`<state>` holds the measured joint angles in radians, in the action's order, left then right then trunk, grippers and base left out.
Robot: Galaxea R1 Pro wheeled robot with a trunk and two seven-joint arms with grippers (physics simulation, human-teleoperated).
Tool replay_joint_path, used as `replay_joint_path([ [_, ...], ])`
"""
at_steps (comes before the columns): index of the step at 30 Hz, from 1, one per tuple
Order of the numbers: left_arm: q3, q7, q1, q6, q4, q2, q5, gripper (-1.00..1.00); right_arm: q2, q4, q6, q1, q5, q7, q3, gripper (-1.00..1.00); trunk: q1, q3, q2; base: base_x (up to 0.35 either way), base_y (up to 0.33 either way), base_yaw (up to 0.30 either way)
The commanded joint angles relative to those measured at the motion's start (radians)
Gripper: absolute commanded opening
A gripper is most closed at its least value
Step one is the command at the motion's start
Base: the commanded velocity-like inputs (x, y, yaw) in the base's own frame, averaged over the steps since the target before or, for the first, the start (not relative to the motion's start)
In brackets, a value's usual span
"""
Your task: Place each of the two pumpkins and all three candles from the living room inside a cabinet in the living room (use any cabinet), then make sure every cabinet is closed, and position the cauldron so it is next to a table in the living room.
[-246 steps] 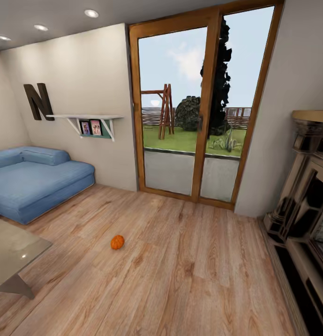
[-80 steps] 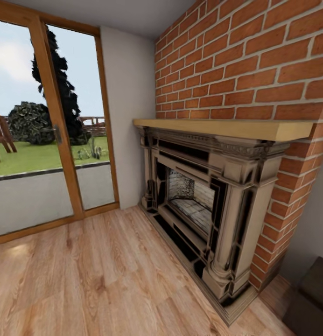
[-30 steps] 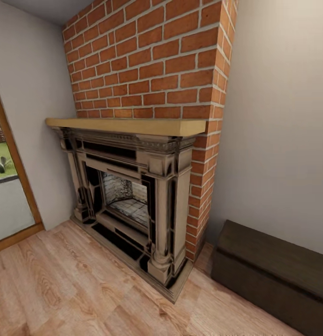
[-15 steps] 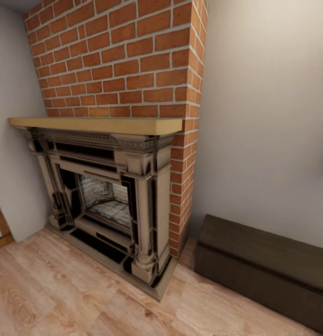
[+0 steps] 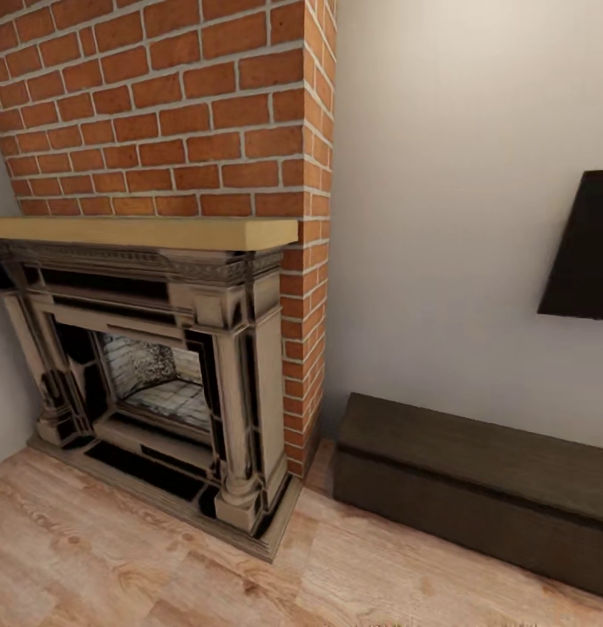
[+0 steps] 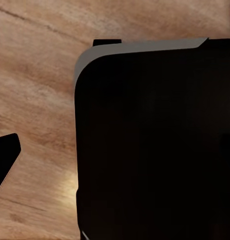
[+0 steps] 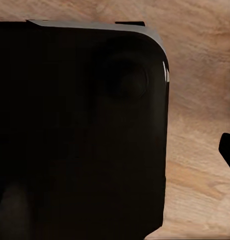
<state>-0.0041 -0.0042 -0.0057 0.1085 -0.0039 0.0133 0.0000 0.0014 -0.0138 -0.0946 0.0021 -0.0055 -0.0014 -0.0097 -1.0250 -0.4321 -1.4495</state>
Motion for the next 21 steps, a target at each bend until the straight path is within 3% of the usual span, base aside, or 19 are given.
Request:
replay_joint_path([
  [1,0.0,0.0,0.0,0.003,0.001,0.0,0.0,1.0,0.0,-0.001,-0.005,-0.001,-0.001,0.0,-0.001,1.0,0.0,-0.001,0.0,0.0,0.0,-0.274],
  [21,0.0,0.0,0.0,0.003,0.001,0.0,0.0,1.0,0.0,-0.001,-0.005,-0.001,-0.001,0.0,-0.001,1.0,0.0,-0.013,0.0,0.0,0.0,-0.272],
])
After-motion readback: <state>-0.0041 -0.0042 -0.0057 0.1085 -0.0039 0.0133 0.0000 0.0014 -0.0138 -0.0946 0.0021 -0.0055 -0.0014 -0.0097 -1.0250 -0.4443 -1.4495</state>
